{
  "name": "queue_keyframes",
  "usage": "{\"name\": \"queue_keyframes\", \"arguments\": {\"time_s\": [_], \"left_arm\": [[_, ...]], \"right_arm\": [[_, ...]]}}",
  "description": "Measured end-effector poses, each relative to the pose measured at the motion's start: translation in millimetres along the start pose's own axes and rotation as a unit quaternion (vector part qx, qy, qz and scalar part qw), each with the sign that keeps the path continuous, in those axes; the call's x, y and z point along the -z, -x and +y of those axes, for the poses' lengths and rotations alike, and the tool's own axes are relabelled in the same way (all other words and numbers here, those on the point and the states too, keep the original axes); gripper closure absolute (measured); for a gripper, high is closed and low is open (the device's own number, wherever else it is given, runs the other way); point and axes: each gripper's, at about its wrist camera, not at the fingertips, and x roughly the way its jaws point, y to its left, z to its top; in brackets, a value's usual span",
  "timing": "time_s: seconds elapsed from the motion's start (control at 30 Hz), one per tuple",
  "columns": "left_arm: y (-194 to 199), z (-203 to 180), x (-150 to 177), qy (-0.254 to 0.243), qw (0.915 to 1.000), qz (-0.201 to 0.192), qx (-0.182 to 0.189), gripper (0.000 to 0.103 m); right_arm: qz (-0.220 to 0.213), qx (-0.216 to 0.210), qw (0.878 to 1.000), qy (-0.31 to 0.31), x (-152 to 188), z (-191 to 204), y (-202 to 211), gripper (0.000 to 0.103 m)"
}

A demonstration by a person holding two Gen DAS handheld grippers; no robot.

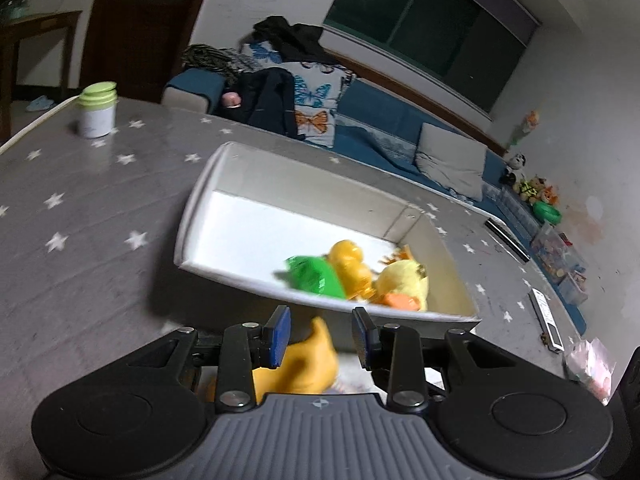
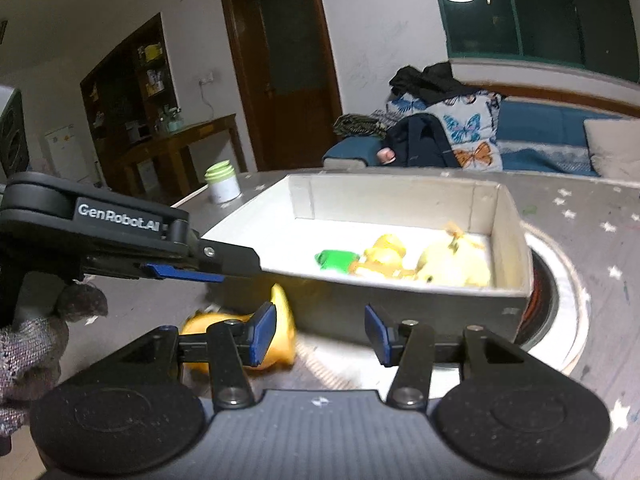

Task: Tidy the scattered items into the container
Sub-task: 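Move the left tool out of the box to the yellow dinosaur toy, then close the left tool around the yellow dinosaur toy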

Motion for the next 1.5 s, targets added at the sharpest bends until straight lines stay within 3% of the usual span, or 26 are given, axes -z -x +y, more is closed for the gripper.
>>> {"name": "queue_keyframes", "arguments": {"time_s": [0.37, 0.53, 0.63, 0.9, 1.3, 1.5], "left_arm": [[28, 38, 27, 0.037, 0.9993, -0.001, -0.01, 0.067], [27, 50, 34, 0.053, 0.9985, 0.009, -0.012, 0.067], [23, 55, 35, 0.06, 0.998, 0.015, -0.012, 0.067], [17, 62, 35, 0.08, 0.9966, 0.019, -0.007, 0.067], [21, 80, 38, 0.108, 0.9939, 0.019, -0.008, 0.067], [20, 77, 37, 0.107, 0.9941, 0.018, 0.002, 0.067]], "right_arm": [[0.031, -0.017, 0.999, -0.007, 2, 5, -20, 0.053], [0.05, -0.049, 0.997, -0.013, 7, 2, -29, 0.052], [0.054, -0.07, 0.996, -0.003, 6, 2, -33, 0.033], [0.049, -0.108, 0.992, 0.049, 0, 15, -54, 0.031], [0.029, -0.116, 0.981, 0.151, 23, 61, -32, 0.031], [0.037, -0.091, 0.987, 0.126, 19, 50, -37, 0.031]]}}
